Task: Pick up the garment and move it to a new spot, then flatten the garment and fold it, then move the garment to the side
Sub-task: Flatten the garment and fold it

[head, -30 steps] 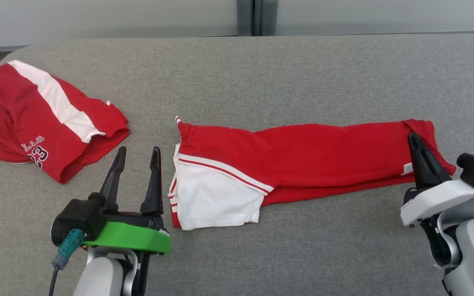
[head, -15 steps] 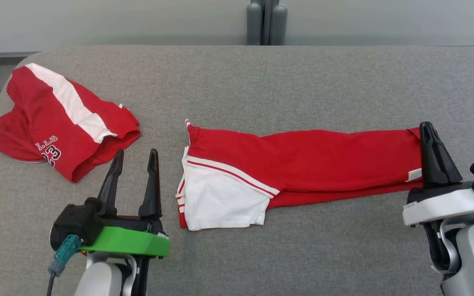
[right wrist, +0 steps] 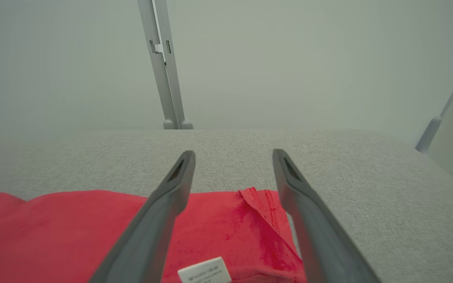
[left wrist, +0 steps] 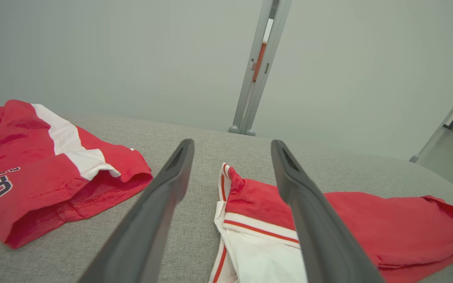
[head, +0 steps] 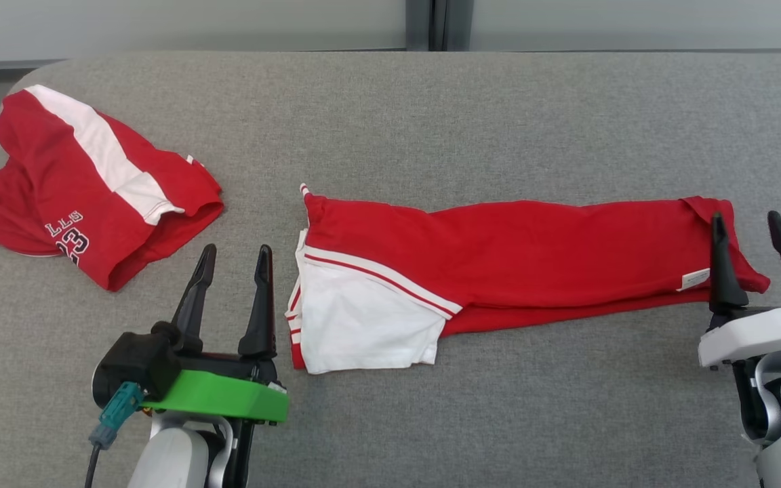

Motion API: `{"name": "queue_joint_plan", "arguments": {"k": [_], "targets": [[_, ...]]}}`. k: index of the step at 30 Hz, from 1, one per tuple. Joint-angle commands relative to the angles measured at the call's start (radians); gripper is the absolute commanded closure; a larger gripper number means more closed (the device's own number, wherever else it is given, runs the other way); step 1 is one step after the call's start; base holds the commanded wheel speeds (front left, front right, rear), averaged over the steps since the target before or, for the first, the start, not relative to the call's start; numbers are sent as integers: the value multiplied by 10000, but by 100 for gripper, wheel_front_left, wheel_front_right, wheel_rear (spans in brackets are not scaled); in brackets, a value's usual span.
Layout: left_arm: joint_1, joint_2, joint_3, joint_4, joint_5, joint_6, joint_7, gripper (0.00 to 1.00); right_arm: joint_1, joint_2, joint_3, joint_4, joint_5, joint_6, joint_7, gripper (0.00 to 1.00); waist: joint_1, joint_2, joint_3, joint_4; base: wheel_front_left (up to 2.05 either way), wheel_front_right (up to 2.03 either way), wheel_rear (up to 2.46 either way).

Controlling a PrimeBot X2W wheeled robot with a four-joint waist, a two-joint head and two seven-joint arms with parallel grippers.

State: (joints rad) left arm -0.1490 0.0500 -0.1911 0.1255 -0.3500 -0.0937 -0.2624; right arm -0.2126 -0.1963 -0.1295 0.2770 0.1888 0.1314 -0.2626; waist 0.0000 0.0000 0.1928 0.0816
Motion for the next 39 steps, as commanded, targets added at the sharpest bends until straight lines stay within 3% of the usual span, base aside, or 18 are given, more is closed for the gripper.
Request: {"name": "queue_joint_plan", "arguments": {"k": [1,13,18,26,27,28,29,39], "targets": [[-197,13,-1,12,94,-41,-32,0,-278,-15,-177,429,-122,-16,-27,0,0,0,248,92,0,0,0],[-751,15,97,211,171,-160,-32,0,-1532,-29,-1494,3817,-898,-16,-26,0,0,0,780,363,0,0,0],[-791,15,121,209,226,-201,-32,0,-1742,258,-2024,4456,-982,-16,-30,0,0,0,806,364,0,0,0],[-815,15,84,229,272,-196,-32,0,-1705,509,-1654,4836,-643,-16,0,0,0,0,873,301,0,0,0],[-827,15,83,233,286,-197,-32,0,-1711,500,-1617,4957,-616,-16,2,55,0,0,878,293,0,0,0],[-835,15,83,235,297,-198,-32,0,-1725,485,-1597,5034,-598,-16,8,96,0,0,878,286,0,0,0],[-841,15,90,239,299,-199,-32,0,-1745,461,-1585,5096,-590,-16,10,100,0,0,873,276,0,0,0],[-743,15,116,254,255,-200,-32,0,-1550,-508,-2744,5273,-546,-27,-8,100,0,0,667,179,0,0,0]]}}
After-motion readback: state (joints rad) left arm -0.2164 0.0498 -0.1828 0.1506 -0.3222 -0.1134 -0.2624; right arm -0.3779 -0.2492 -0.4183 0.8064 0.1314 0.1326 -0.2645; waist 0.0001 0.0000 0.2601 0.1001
